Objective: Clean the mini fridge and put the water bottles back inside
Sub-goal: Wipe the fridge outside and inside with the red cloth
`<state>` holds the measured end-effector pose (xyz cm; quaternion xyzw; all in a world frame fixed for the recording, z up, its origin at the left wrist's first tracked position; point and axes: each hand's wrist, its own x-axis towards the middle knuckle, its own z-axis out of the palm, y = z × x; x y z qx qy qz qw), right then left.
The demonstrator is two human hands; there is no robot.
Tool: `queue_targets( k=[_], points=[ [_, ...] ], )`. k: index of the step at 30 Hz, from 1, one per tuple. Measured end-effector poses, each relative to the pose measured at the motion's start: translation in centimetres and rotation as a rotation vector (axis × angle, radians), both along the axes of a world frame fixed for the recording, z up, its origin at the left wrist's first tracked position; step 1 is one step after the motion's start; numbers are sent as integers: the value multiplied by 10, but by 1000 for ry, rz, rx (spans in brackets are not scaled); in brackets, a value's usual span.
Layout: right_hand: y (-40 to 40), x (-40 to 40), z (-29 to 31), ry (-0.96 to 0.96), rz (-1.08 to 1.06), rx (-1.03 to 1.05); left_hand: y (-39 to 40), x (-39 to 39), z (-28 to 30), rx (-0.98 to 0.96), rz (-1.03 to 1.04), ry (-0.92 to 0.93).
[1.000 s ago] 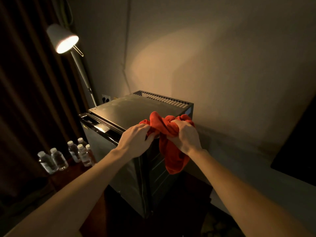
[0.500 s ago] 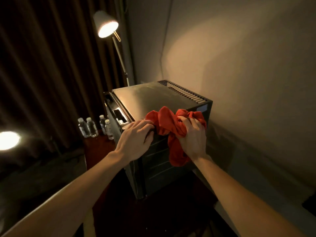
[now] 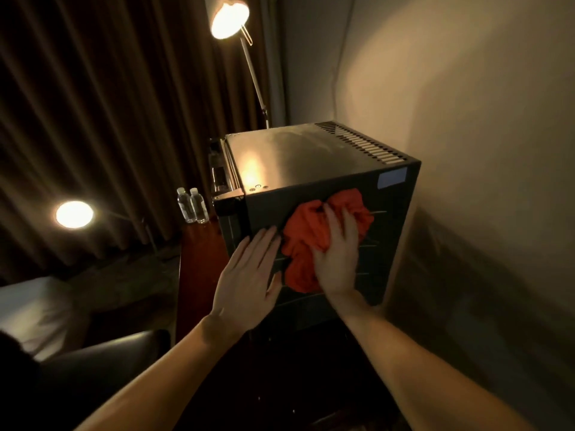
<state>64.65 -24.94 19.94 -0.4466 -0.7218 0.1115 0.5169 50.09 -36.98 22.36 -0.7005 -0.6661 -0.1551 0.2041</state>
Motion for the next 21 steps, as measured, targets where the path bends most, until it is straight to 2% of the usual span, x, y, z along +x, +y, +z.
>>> queue_targets(
  k=[6,10,12,17,21],
  points=[
    [-25,-70,-47,-353,122,233,-19,-33,-42,38,105,-107],
    [1,-47,-47,-544,145,386,-19,-39,-54,29,27,-20],
    [17,-24,-40,-595,115,391,-10,-31,-52,-6,0,37],
    [56,37,-30,-478,-1,141,20,-2,-38,-67,10,145],
    [73,59,-38,-266,-98,-72,28,4,-39,-62,24,172]
  ],
)
